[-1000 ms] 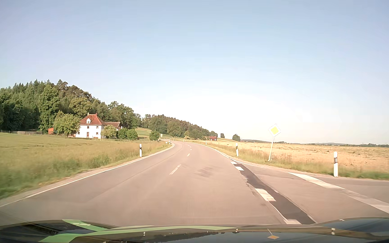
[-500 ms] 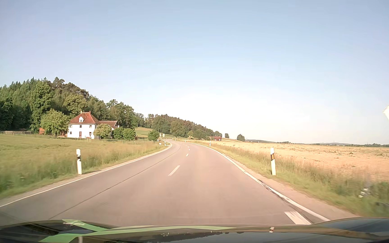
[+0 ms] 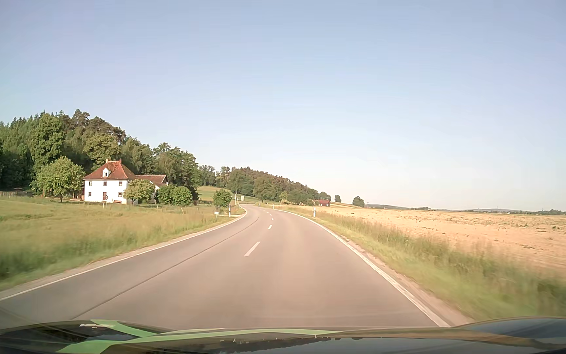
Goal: Follow the waypoints while adhering to traffic rules and regulations
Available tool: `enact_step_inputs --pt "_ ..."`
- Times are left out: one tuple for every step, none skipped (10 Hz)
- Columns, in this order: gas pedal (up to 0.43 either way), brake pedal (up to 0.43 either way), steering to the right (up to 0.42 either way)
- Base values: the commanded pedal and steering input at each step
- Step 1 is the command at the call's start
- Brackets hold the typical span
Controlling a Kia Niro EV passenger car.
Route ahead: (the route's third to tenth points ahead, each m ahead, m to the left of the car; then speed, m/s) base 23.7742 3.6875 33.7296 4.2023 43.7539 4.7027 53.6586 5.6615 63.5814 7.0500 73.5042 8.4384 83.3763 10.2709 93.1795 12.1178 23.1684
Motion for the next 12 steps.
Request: enact_step_inputs --pt "0.177 0.0 -0.018" --pt "0.169 0.0 -0.018" --pt "0.169 0.0 -0.018" --pt "0.169 0.0 -0.018" --pt "0.177 0.0 -0.018" --pt "0.177 0.0 -0.018" --pt "0.197 0.0 -0.018" --pt "0.209 0.0 -0.018" --pt "0.228 0.0 -0.018" --pt "0.228 0.0 -0.018" --pt "0.24 0.0 -0.017" --pt "0.248 0.0 -0.017"
